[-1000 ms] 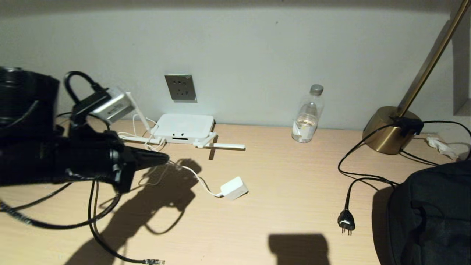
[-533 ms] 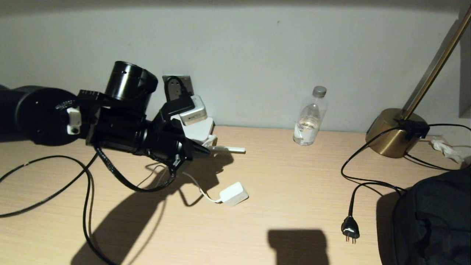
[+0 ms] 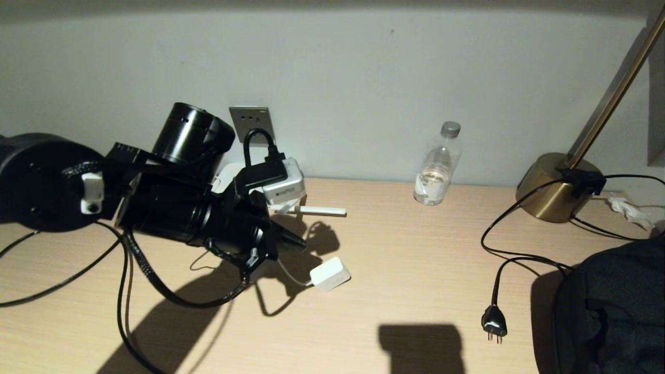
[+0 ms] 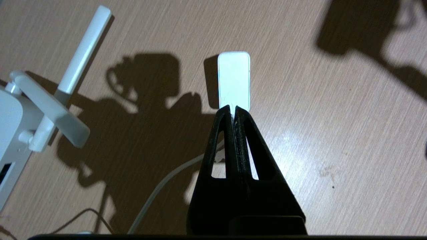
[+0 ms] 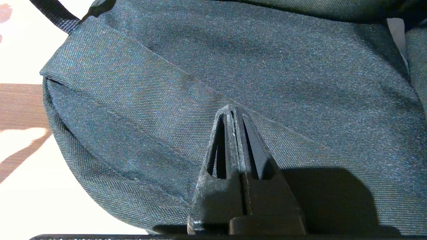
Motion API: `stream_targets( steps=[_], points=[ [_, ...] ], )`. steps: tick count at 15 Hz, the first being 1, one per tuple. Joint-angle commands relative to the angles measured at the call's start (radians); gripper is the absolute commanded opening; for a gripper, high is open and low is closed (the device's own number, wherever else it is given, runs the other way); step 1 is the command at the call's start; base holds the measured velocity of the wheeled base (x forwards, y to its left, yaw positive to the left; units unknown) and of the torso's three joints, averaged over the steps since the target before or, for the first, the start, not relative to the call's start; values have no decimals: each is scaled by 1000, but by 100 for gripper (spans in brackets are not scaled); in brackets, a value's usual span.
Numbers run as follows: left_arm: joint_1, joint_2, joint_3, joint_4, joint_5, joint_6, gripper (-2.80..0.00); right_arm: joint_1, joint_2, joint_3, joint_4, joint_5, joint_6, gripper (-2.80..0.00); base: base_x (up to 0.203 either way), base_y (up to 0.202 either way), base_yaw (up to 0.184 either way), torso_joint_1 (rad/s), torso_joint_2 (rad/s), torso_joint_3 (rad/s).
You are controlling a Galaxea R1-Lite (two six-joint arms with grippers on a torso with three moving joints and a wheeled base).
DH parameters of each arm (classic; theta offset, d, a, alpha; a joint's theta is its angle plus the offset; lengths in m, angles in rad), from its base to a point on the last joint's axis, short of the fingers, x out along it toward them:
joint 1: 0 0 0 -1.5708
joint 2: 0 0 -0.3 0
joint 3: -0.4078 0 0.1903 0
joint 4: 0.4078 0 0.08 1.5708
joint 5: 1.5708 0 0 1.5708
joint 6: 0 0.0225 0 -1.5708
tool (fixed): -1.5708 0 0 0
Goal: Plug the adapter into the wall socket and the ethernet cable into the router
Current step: Pick up plug
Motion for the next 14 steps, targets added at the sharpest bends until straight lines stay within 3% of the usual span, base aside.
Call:
stream_targets(
  steps=[1,9,11,14],
  points=[
    [-1,-37,30,0,4,3,-280,0,2,0,0,0,0,-280,0,0,0,0,0,0],
    [-16,-77,43,-4,15,-4,-280,0,2,0,0,2,-1,-280,0,0,0,0,0,0],
    [-23,-127,103,1,1,-77,-280,0,2,0,0,2,-1,-280,0,0,0,0,0,0],
    [-100,-194,181,-6,-26,-185,-280,0,2,0,0,2,-1,-280,0,0,0,0,0,0]
  ],
)
